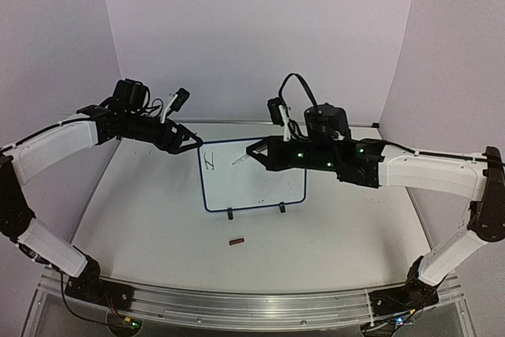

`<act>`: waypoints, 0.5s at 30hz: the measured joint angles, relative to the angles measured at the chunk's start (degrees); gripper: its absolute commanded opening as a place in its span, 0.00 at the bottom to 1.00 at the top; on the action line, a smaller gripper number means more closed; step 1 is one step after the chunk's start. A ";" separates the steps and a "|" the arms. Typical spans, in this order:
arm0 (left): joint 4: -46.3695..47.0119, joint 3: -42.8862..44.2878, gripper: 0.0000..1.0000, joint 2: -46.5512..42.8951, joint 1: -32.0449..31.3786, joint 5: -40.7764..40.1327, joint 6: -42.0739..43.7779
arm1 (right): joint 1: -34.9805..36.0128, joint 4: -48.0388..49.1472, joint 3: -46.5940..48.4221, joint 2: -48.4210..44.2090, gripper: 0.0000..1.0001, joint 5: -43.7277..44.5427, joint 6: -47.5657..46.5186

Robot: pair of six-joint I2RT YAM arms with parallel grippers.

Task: Write a sentence on the whiteboard
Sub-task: Write on the whiteboard with the whiteboard marker without the cap.

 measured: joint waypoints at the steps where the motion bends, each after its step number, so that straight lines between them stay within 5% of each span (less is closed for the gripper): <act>1: 0.46 -0.14 0.75 1.31 0.06 -0.24 0.03 | 0.25 0.10 0.00 0.54 0.00 0.80 -0.08; 8: 2.05 -1.07 0.65 6.77 0.22 -1.38 0.48 | 0.74 0.43 -0.04 3.08 0.00 2.06 -0.10; 15: 2.68 -1.07 0.41 9.52 0.22 -0.79 1.70 | 0.74 1.95 -0.26 3.25 0.00 2.24 -0.31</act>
